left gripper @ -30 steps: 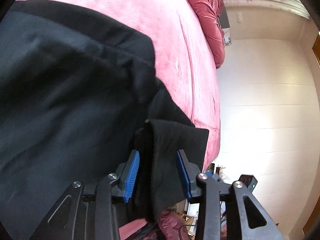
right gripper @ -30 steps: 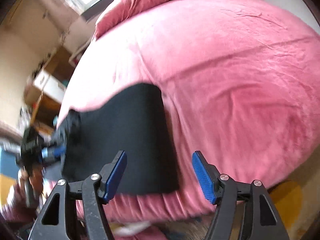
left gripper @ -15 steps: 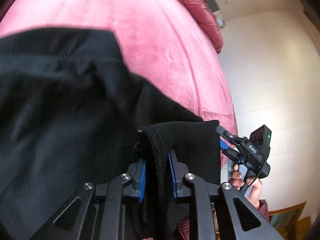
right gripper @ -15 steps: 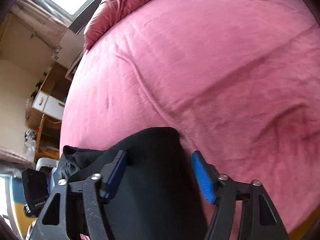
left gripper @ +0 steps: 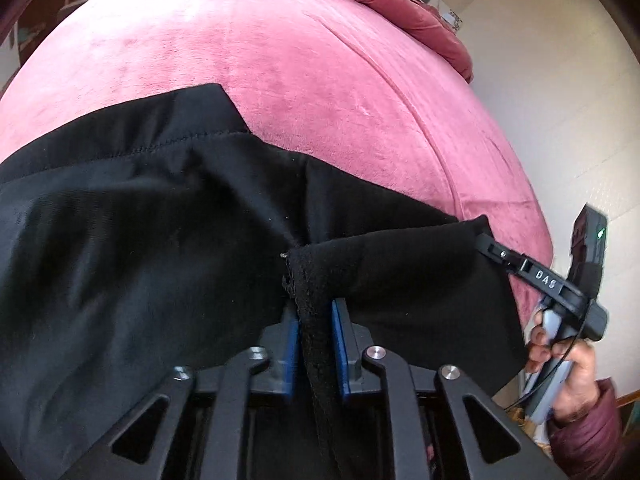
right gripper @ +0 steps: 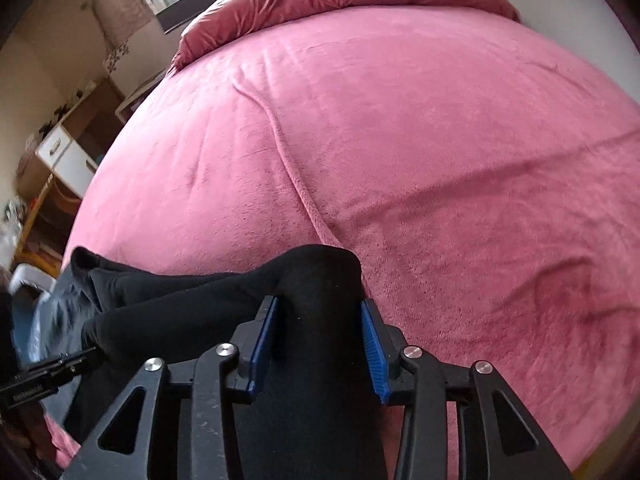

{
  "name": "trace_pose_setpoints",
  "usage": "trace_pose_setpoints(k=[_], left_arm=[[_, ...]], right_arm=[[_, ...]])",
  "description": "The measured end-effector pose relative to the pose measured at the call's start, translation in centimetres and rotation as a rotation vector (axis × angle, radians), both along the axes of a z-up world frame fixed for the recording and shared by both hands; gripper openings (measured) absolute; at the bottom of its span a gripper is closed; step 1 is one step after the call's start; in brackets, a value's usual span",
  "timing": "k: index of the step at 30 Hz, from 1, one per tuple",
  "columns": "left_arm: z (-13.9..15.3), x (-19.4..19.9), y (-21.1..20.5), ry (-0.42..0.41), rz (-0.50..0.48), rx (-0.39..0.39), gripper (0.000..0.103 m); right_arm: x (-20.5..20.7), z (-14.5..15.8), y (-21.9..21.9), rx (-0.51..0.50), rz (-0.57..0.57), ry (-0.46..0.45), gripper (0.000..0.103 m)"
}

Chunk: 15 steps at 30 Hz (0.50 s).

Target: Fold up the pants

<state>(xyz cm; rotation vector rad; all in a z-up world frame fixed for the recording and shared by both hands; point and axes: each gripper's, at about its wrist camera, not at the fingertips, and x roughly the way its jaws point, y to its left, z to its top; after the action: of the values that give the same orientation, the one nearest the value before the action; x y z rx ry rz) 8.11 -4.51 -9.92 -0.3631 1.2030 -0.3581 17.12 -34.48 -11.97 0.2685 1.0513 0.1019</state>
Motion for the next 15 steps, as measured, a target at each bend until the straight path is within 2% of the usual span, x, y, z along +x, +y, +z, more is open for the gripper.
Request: trace_pose_setpoints(k=[3,5,9,15], left_arm=[[1.9,-0.1,1.0,-0.027,0.036,0.013,0.025],[2.9,-0.8,1.8,-0.041,0.062,0.025,0.028],[4.9,-2.4,3.6,-0.087,0.118,0.043,0.029],[6.7,-5.3,6.0,-0.116,0.202,0.111,0.029]], right_arm=[[-0.2,0.3,-0.8,0.013,-0.036,0.012,0.059],[-0.7,0.8,-1.2,0.012,-0.047,0.008,0.06],[-1.8,2.0,-0.8,-0.053,-0.055,-0.014,0.064],[-4.7,4.1,0.0,-0.147,-0.086,-0.047,0.068]])
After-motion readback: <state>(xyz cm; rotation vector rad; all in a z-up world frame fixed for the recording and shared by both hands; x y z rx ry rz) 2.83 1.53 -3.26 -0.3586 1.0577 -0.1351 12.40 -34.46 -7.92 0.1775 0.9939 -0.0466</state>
